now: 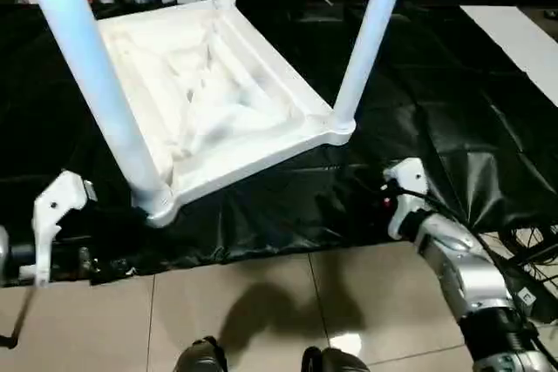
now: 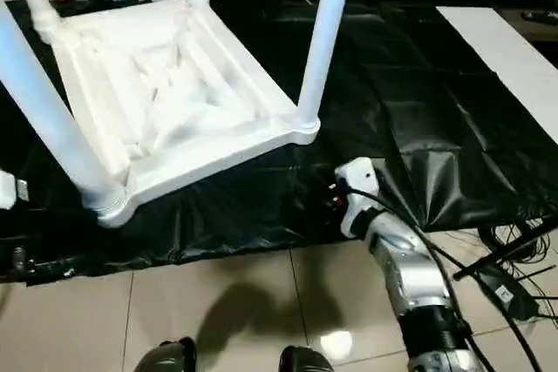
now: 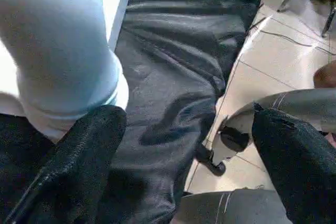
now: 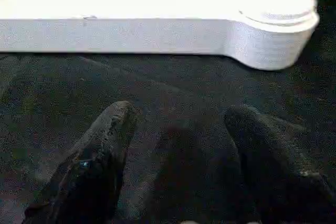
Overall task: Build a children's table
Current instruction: Rotate table base
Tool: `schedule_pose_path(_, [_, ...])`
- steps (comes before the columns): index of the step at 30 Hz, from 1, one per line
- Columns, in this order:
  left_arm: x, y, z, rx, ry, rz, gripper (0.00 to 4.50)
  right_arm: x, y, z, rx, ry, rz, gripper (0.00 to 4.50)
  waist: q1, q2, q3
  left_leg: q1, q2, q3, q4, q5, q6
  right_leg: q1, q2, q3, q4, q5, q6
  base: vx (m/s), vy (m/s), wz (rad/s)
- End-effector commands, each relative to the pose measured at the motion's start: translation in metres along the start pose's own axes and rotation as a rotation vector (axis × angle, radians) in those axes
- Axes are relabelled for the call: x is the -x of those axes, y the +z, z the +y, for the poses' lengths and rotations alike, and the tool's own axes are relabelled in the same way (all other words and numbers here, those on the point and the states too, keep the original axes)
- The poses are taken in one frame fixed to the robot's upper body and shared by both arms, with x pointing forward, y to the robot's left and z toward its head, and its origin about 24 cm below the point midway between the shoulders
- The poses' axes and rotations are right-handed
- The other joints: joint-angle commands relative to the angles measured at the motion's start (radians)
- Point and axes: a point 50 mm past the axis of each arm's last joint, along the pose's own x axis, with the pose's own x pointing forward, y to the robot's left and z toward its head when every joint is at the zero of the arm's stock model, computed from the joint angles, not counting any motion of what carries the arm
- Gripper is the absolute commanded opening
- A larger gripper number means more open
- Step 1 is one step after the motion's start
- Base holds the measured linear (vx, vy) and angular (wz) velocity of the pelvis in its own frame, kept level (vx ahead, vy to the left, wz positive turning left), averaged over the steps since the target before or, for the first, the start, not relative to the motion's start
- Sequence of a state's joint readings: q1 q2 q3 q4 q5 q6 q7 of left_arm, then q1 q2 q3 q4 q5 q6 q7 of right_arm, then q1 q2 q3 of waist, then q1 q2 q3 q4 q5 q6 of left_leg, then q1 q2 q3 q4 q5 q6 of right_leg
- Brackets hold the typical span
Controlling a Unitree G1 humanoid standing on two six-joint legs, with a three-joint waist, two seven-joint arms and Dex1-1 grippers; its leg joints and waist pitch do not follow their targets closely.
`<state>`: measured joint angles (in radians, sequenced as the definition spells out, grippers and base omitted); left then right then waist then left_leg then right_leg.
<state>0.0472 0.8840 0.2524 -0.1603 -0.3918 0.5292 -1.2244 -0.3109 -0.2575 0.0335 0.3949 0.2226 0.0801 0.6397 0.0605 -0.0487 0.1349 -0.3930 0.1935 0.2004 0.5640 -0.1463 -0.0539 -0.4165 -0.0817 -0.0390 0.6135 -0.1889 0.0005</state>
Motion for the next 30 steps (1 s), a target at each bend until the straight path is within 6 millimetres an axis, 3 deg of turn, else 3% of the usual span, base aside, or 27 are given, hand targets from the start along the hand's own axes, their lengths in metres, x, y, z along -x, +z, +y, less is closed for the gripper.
schedule_pose_path(1, [0.008, 0.001, 0.001, 0.005, 0.004, 0.014, 4.47, 0.0, 0.004, 0.0, 0.016, -0.005, 0.004, 3.15, 0.005, 0.022, -0.074, 0.036, 0.034, -0.016, -0.071, -0.28, 0.0, 0.03, -0.046, 0.042, -0.068, -0.21, -0.216, 0.0, 0.0, 0.0])
schedule_pose_path(2, [0.01, 0.001, 0.002, 0.006, 0.014, 0.013, 4.47, -0.001, 0.005, 0.0, 0.016, -0.006, 0.005, 3.15, 0.004, 0.017, -0.076, 0.035, 0.034, -0.014, -0.069, -0.268, 0.005, 0.033, -0.044, 0.041, -0.066, -0.19, -0.222, 0.0, 0.0, 0.0])
schedule_pose_path(5, [0.011, 0.0, 0.002, 0.006, 0.023, 0.01, 4.47, -0.001, 0.005, 0.0, 0.016, -0.007, 0.005, 3.15, 0.006, 0.02, -0.078, 0.034, 0.032, -0.014, -0.066, -0.237, 0.015, 0.036, -0.044, 0.042, -0.061, -0.151, -0.228, 0.0, 0.0, 0.0])
schedule_pose_path(6, [0.012, 0.001, 0.009, -0.017, 0.088, -0.016, 4.47, -0.001, 0.007, 0.001, 0.012, -0.002, 0.003, 3.15, 0.006, 0.012, -0.079, 0.032, 0.032, -0.013, -0.064, -0.222, 0.022, 0.038, -0.043, 0.041, -0.06, -0.134, -0.23, 0.0, 0.0, 0.0])
schedule_pose_path(9, [0.015, 0.001, 0.015, -0.009, 0.146, -0.041, 4.47, -0.002, 0.006, 0.003, 0.012, 0.013, 0.006, 3.15, 0.007, 0.011, -0.083, 0.033, 0.031, -0.012, -0.06, -0.201, 0.031, 0.04, -0.043, 0.041, -0.056, -0.108, -0.23, 0.0, 0.0, 0.0])
schedule_pose_path(14, [0.011, 0.008, 0.016, -0.019, 0.163, -0.126, 4.47, -0.004, 0.006, 0.004, 0.013, 0.011, 0.006, 3.15, 0.008, 0.011, -0.083, 0.038, 0.034, -0.013, -0.064, -0.255, 0.002, 0.037, -0.043, 0.04, -0.06, -0.152, -0.227, 0.0, 0.0, 0.0])
schedule_pose_path(17, [-0.013, 0.024, 0.014, -0.038, 0.155, -0.28, 4.47, -0.01, 0.006, 0.003, 0.006, -0.046, -0.005, 3.15, 0.013, 0.014, -0.088, 0.042, 0.034, -0.013, -0.063, -0.279, -0.019, 0.037, -0.045, 0.041, -0.06, -0.164, -0.231, 0.0, 0.0, 0.0])
schedule_pose_path(18, [-0.023, 0.03, 0.012, -0.034, 0.135, -0.339, 4.47, -0.013, 0.005, 0.002, 0.001, -0.085, 0.001, 3.15, 0.016, 0.014, -0.088, 0.042, 0.034, -0.014, -0.064, -0.299, -0.038, 0.037, -0.047, 0.04, -0.063, -0.192, -0.229, 0.0, 0.0, 0.0])
schedule_pose_path(21, [-0.031, 0.034, 0.008, -0.023, 0.103, -0.382, 4.47, -0.018, 0.002, 0.001, 0.004, -0.118, 0.019, 3.15, 0.02, 0.013, -0.093, 0.041, 0.032, -0.015, -0.063, -0.288, -0.045, 0.041, -0.046, 0.04, -0.061, -0.192, -0.213, 0.0, 0.0, 0.0])
schedule_pose_path(22, [-0.038, 0.038, 0.006, -0.023, 0.083, -0.408, 4.47, -0.022, 0.0, -0.001, 0.01, -0.147, 0.035, 3.15, 0.022, 0.015, -0.097, 0.045, 0.032, -0.013, -0.06, -0.284, -0.047, 0.04, -0.047, 0.041, -0.061, -0.186, -0.214, 0.0, 0.0, 0.0])
schedule_pose_path(24, [-0.065, 0.048, 0.0, -0.019, 0.023, -0.461, 4.47, -0.036, -0.002, -0.003, 0.013, -0.203, 0.068, 3.15, 0.023, 0.005, -0.104, 0.044, 0.03, -0.01, -0.055, -0.255, -0.051, 0.043, -0.046, 0.041, -0.057, -0.158, -0.224, 0.0, 0.0, 0.0])
schedule_pose_path(26, [-0.074, 0.05, -0.003, -0.018, -0.002, -0.47, 4.47, -0.041, -0.001, -0.003, 0.011, -0.207, 0.073, 3.15, 0.028, 0.009, -0.105, 0.043, 0.031, -0.011, -0.053, -0.247, -0.048, 0.043, -0.047, 0.041, -0.054, -0.147, -0.22, 0.0, 0.0, 0.0])
schedule_pose_path(30, [-0.102, 0.061, -0.019, -0.017, -0.118, -0.496, 4.47, -0.053, 0.002, -0.003, 0.012, -0.223, 0.089, 3.15, 0.027, 0.004, -0.113, 0.036, 0.031, -0.012, -0.049, -0.222, -0.048, 0.051, -0.044, 0.039, -0.044, -0.104, -0.207, 0.0, 0.0, 0.0])
